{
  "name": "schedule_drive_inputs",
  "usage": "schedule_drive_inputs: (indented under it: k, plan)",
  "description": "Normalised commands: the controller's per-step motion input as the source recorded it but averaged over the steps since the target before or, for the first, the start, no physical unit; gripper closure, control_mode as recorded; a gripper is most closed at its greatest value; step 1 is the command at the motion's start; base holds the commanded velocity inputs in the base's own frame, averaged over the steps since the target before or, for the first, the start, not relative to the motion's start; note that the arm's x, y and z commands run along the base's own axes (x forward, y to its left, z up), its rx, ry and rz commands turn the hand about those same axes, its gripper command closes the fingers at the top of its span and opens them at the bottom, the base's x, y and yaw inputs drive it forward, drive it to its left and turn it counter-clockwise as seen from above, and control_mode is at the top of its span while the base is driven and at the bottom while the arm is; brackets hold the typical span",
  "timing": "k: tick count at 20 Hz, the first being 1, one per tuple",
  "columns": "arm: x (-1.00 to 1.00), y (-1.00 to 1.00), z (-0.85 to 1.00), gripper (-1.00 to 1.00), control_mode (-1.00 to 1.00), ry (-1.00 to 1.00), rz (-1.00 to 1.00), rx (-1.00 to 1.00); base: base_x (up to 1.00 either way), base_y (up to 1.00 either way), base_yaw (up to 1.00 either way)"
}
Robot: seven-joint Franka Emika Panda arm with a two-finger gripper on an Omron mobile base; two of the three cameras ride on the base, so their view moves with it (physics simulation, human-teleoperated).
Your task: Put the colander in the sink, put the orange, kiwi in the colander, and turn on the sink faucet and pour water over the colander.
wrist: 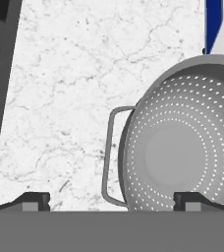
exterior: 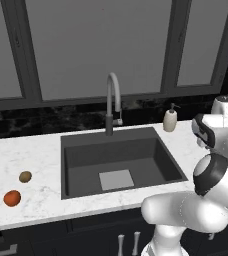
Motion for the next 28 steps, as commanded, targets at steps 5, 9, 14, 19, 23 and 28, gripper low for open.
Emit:
schedule_drive_inputs:
  k: [5, 9, 14, 19, 23, 28]
  plan:
    - [0.0, -0.13, -0.19, -1.0, -1.0, 0.0, 0.0, 0.0, 0.0, 0.0, 0.0]
    - [0.0, 0.0, -0.32, -1.0, -1.0, 0.0, 0.0, 0.0, 0.0, 0.0, 0.0]
    - [0.0, 0.0, -0.13, -1.0, -1.0, 0.0, 0.0, 0.0, 0.0, 0.0, 0.0]
    - [0.0, 0.0, -0.05, -1.0, -1.0, 0.0, 0.0, 0.0, 0.0, 0.0, 0.0]
    - [0.0, 0.0, -0.13, -1.0, -1.0, 0.0, 0.0, 0.02, 0.0, 0.0, 0.0]
    - [0.0, -0.02, -0.18, -1.0, -1.0, 0.0, 0.0, 0.06, 0.0, 0.0, 0.0]
